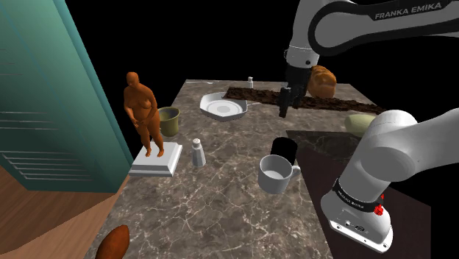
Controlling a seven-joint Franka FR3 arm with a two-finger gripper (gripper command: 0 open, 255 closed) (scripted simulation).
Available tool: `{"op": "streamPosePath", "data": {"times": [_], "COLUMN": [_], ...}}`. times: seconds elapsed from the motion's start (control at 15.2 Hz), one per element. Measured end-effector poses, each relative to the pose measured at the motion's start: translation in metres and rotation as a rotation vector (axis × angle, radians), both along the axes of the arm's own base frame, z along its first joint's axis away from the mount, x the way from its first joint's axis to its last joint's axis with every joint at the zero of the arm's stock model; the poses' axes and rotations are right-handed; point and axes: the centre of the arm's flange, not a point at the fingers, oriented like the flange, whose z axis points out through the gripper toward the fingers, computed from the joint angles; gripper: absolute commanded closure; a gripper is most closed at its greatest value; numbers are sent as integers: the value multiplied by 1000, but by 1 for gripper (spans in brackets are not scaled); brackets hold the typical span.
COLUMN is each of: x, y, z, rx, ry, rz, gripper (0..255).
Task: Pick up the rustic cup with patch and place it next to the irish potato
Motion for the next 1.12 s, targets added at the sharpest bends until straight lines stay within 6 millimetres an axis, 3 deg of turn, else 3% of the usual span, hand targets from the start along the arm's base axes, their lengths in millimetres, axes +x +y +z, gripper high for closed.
{"op": "streamPosePath", "data": {"times": [0.46,0.86,1.12], "x": [-25,-31,-31], "y": [17,20,21], "z": [-77,-111,-119], "rx": [31,33,33], "ry": [56,60,59], "rz": [42,45,45], "gripper": [0,0,0]}}
